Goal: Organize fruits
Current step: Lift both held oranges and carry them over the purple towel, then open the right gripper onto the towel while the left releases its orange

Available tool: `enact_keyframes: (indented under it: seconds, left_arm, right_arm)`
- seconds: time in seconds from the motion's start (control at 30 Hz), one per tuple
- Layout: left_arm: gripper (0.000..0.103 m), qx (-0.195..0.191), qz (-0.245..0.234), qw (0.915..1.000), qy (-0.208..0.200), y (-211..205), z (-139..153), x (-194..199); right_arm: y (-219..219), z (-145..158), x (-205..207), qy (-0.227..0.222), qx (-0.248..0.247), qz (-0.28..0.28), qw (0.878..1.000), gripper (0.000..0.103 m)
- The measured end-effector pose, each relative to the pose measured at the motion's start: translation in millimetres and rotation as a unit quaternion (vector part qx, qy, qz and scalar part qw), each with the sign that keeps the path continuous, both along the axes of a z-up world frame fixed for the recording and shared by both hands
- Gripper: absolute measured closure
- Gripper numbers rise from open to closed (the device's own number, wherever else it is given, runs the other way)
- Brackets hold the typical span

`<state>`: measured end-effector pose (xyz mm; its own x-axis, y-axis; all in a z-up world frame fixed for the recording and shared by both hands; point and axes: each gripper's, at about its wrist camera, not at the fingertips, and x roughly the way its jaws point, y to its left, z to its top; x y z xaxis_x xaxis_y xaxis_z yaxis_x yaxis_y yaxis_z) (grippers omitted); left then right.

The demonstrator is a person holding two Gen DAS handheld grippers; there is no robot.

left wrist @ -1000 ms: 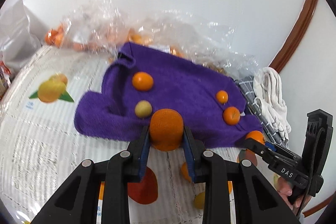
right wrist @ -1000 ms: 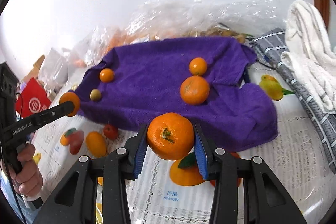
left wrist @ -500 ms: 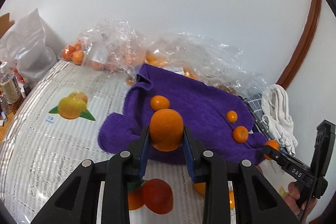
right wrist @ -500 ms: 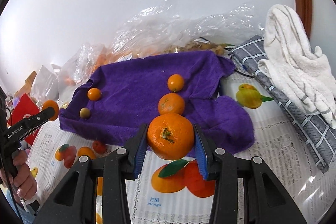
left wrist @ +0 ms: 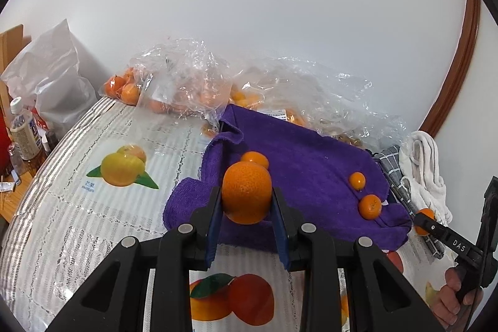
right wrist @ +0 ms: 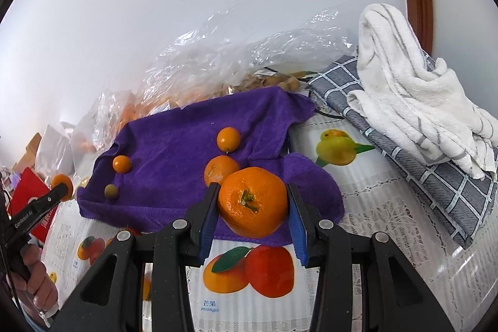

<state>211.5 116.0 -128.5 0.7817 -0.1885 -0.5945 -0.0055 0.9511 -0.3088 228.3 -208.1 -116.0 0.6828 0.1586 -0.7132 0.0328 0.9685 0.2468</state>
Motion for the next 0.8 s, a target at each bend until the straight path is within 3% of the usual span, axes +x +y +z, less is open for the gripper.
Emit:
enact_keyframes:
  seconds: [0.27, 0.6, 0.8]
  left_arm:
    - [0.074, -0.001, 0.010, 0.9999, -0.005, 6.1, 2.8, 0.1]
    - [0.074, -0.008, 0.023, 0.9997, 0.000, 14.9, -0.3, 4.8]
    - [0.074, -0.002, 0.024, 0.9997, 0.008, 15.7, -4.3, 9.3]
  right_arm:
    - [-1.1, 0.2, 7.5, 0.011, -0.017, -0.002, 1.000, 0.062]
    - [1.8, 21.1, 42.7, 0.011, -0.037, 0.011, 0.999, 0.062]
    - [10.4, -10.2, 68.7, 0.038, -0.035, 0.015, 0.999, 0.062]
